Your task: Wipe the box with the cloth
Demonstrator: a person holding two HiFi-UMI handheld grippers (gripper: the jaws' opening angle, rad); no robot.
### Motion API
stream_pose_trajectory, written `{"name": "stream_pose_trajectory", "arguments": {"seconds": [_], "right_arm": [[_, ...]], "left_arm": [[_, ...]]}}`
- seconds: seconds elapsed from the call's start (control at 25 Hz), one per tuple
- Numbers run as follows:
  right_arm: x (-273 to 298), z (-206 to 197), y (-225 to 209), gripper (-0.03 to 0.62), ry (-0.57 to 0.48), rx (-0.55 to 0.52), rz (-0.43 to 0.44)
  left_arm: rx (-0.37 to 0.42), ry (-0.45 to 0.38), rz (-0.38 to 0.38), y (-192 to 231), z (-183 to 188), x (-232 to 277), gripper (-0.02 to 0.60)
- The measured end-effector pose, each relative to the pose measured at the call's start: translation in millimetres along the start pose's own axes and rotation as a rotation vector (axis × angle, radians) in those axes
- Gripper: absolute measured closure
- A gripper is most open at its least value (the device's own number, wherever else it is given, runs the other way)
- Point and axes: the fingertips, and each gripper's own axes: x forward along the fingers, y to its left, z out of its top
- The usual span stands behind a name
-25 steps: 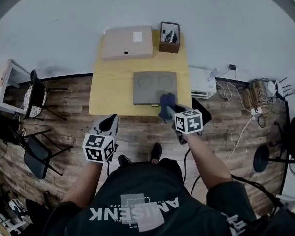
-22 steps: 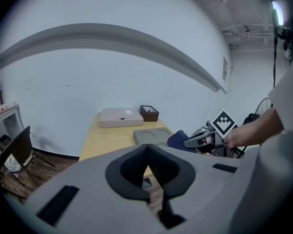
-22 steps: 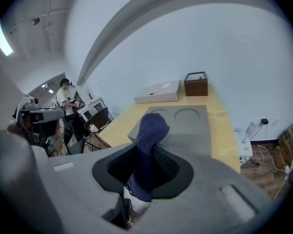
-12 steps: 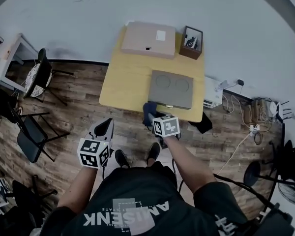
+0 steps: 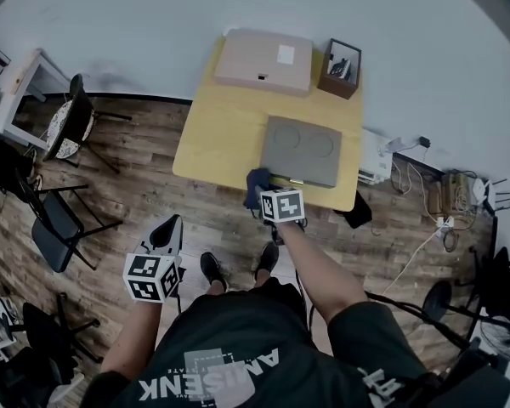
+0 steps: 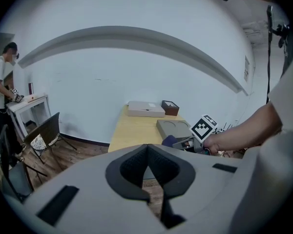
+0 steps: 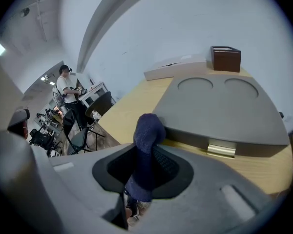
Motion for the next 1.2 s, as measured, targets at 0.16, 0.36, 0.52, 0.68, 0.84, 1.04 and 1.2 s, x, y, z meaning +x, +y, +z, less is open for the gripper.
{"name": "stream_pose_trajectory", "arguments": {"seconds": [0.16,0.36,0.52,0.68,0.84,1.04,1.2], "right_arm": [[-6,-3,-19,0.510,0.003,0.038,-0.026],[-19,-9,-44,0.510,-0.017,0.123,-0.044],[-33,-14,-60,0.510,-0.026,0.127,-0.062],[-44,-21,-72,0.510,-0.031,0.143,-0.081],[-56,-24,-80,0.510,-0.033,0.134,-0.094],[-65,-31,-81,0.510,-0.024,0.066,-0.073],[-74,-36,-100,0.510,-0.025,0.089,-0.108]], "left_arm": [[0.001,0.008,-0.004,-7,0,4,0.580],[0.025,0.019,-0.029,-17,3,12,0.580],[0.046,0.026,-0.059,-30,5,21,0.580],[0.071,0.030,-0.089,-42,10,31,0.580],[0.091,0.031,-0.114,-54,16,41,0.580],[0.109,0.033,-0.141,-68,21,52,0.580],[0.124,0.032,-0.163,-77,25,57,0.580]]}}
